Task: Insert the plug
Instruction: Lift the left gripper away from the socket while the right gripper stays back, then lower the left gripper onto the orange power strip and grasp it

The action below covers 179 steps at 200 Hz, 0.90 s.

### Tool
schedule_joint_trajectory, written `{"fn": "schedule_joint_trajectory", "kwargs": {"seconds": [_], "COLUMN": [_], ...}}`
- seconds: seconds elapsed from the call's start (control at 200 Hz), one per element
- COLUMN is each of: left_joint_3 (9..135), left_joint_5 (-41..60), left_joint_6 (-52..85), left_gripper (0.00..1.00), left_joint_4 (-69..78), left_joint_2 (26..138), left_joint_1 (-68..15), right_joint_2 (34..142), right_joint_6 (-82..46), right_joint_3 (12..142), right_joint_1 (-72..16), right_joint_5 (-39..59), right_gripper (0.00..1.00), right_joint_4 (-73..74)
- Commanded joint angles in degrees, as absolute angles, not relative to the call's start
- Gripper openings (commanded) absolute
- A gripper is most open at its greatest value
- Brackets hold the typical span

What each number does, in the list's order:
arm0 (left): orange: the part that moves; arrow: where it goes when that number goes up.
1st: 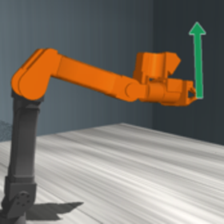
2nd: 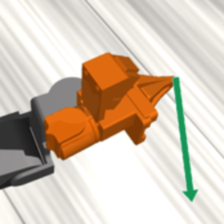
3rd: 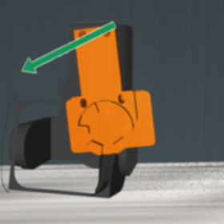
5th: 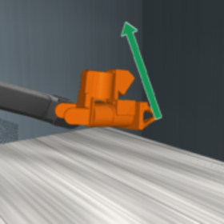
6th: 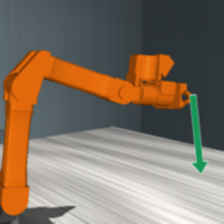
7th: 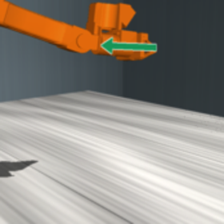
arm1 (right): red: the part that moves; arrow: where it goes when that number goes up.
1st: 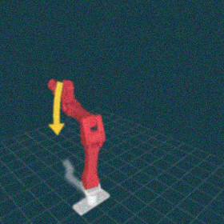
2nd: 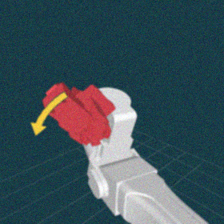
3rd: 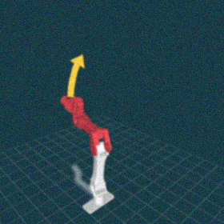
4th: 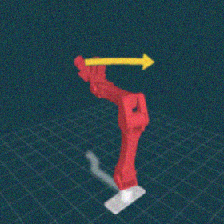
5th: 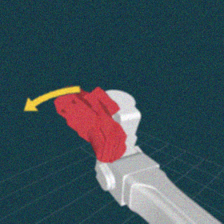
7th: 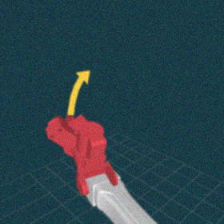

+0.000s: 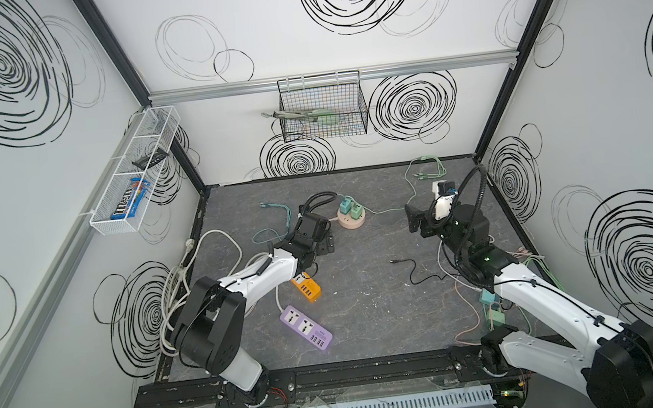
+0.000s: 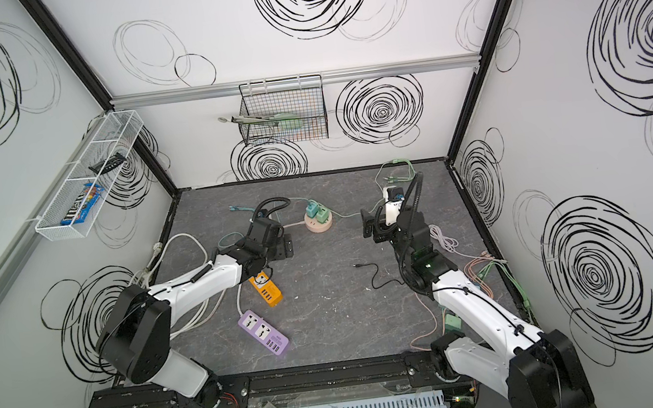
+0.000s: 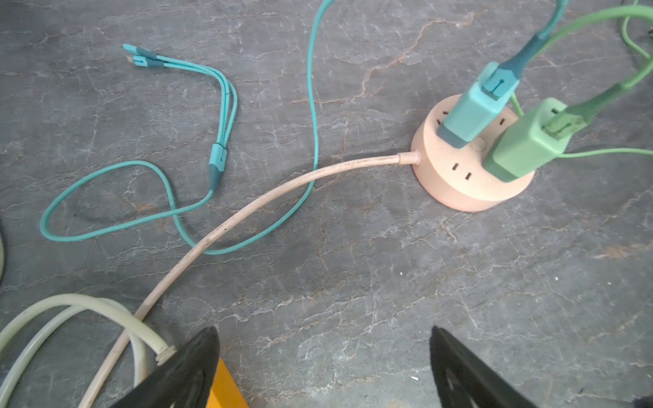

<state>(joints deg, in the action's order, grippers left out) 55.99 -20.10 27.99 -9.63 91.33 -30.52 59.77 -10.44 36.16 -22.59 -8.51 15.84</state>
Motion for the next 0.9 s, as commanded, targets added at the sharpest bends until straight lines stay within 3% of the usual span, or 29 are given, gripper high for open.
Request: {"fn": "schedule_joint_trajectory", "kwargs": {"seconds": [0.0, 0.285, 0.44, 0.665, 0.891], "left_joint_3": [55.1, 47.6, 44.5, 42.2, 42.9], "left_joint_5": [-22.1, -13.8, -11.8, -9.7, -9.8], "left_joint_6": [33.5, 42.3, 42.8, 42.2, 40.6], "left_gripper": [0.96, 0.96, 1.00, 0.85, 0.64], "left_joint_4": [-12.7, -14.4, -14.0, -13.3, -13.8], "left_joint_2": [88.6, 85.2, 85.3, 86.5, 87.8], "left_joint_1": [-28.1, -18.9, -18.3, -19.4, -22.1], "right_joint_2": [61.4, 63.9, 65.0, 66.5, 67.1], "right_joint_6": [-11.1, -11.3, -11.5, -11.7, -11.6], "right_joint_3": [37.6, 38.5, 38.8, 39.4, 39.6], "right_joint_1": [-22.4, -22.6, -22.5, -22.5, -22.5], "right_joint_5": [-9.0, -6.8, -5.8, -4.0, -3.3], "right_gripper": [0.97, 0.97, 0.97, 0.97, 0.97], "right_joint_4": [15.9, 16.0, 16.1, 16.4, 16.0]}}
